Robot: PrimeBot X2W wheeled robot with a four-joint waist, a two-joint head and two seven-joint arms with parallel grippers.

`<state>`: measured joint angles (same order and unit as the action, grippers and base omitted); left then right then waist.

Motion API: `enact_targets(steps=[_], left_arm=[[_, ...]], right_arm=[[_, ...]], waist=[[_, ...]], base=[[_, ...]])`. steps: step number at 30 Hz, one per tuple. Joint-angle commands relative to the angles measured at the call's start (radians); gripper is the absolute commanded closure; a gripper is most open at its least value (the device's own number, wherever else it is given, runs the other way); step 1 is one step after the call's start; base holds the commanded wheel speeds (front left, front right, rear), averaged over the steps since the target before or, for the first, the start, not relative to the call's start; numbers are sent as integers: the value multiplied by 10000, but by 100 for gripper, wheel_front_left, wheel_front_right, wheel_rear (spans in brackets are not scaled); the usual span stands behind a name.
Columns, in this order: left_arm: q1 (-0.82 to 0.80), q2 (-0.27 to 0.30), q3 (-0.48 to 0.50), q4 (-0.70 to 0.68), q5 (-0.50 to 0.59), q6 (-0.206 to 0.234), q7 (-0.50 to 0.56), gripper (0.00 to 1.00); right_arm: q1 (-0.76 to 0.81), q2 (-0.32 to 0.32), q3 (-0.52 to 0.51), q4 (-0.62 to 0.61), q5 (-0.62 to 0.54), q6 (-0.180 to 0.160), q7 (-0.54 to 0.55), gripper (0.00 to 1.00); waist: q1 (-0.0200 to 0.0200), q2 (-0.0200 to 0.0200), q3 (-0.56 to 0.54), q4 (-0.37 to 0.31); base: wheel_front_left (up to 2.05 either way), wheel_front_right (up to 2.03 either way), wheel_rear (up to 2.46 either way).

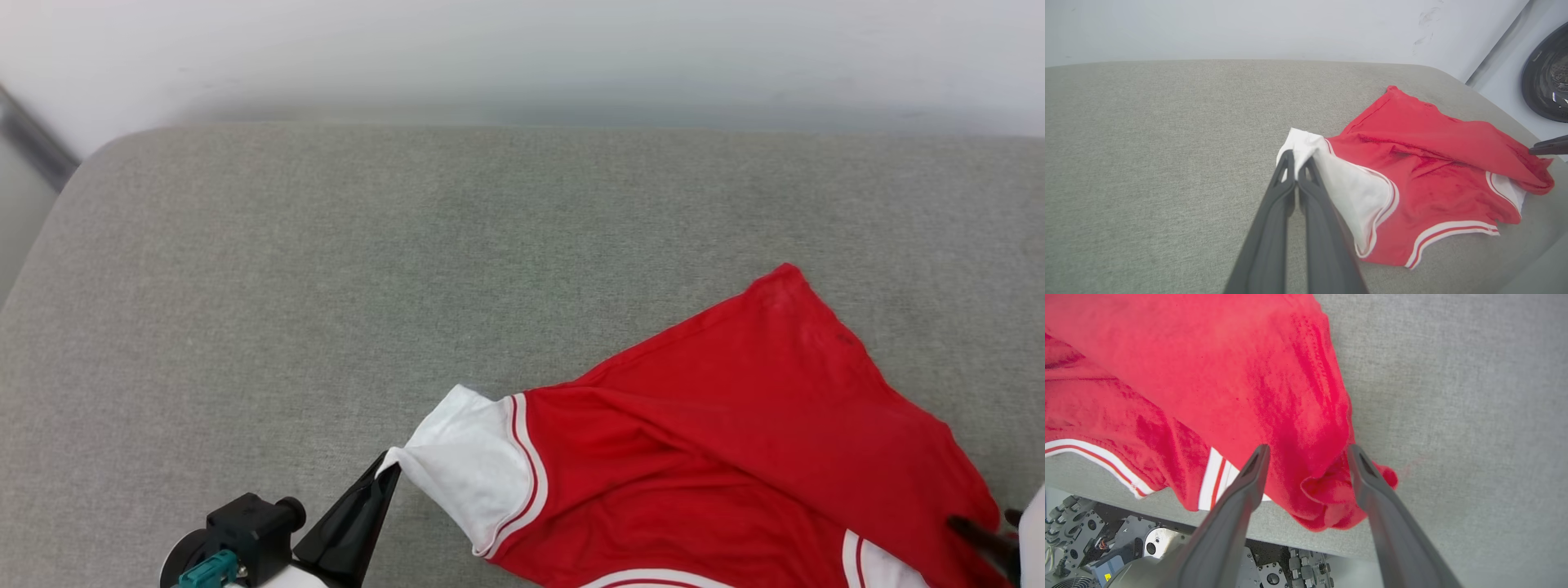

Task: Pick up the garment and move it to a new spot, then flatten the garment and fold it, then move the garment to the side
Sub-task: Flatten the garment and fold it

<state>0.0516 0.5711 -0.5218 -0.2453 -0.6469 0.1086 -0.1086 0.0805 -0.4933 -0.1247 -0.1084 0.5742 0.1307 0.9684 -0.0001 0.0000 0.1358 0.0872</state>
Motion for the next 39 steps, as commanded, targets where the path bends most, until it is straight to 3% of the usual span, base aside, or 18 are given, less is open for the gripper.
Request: enact_targets(steps=[1,5,9,15,16,20,28,36,38,39], left_arm=[[-104,0,14,-40,-3,4,-9,100],[-210,-27,-47,-168,82,-18,-11,100],[-461,-55,-121,-352,200,-110,-6,100],[-1152,-141,-366,-574,459,-425,38,100],[-1481,-269,-460,-641,559,-540,32,100],[-1785,-486,-625,-646,636,-644,-27,100],[-2161,-896,-958,-426,710,-839,-123,100],[-2312,-996,-1047,-172,687,-924,-214,100],[-2309,-998,-1051,-137,666,-922,-210,100],[-2321,-988,-1048,-129,654,-922,-207,100]], right_arm=[[-120,-14,54,-88,53,0,37,0],[-790,-532,159,-990,208,-1,501,0],[-1935,-570,193,-1445,227,-1,1087,0],[-4288,-164,505,-708,-254,-1,1931,0],[-5269,-75,740,-116,-673,-1,2165,0],[-6093,-80,979,780,-1258,-1,2289,0],[-6433,-280,955,2090,-2023,-1,2431,0],[-5379,-305,1340,3137,-2122,-3,2734,0],[-5219,-271,1388,3270,-2115,-3,2699,90],[-5172,-288,1422,3314,-2108,-3,2667,100]], waist=[[1,0,71,76],[1,0,331,319],[1,0,835,657],[1,0,1885,1407],[1,0,2308,1809],[1,0,2765,2289],[1,0,3345,2967],[1,0,3511,3232],[1,0,3492,3239],[1,0,3468,3233]], base=[[0,0,0],[0,0,0],[0,0,0],[0,0,0],[0,0,0],[0,0,0],[0,0,0],[0,0,0],[0,0,0],[0,0,0]])
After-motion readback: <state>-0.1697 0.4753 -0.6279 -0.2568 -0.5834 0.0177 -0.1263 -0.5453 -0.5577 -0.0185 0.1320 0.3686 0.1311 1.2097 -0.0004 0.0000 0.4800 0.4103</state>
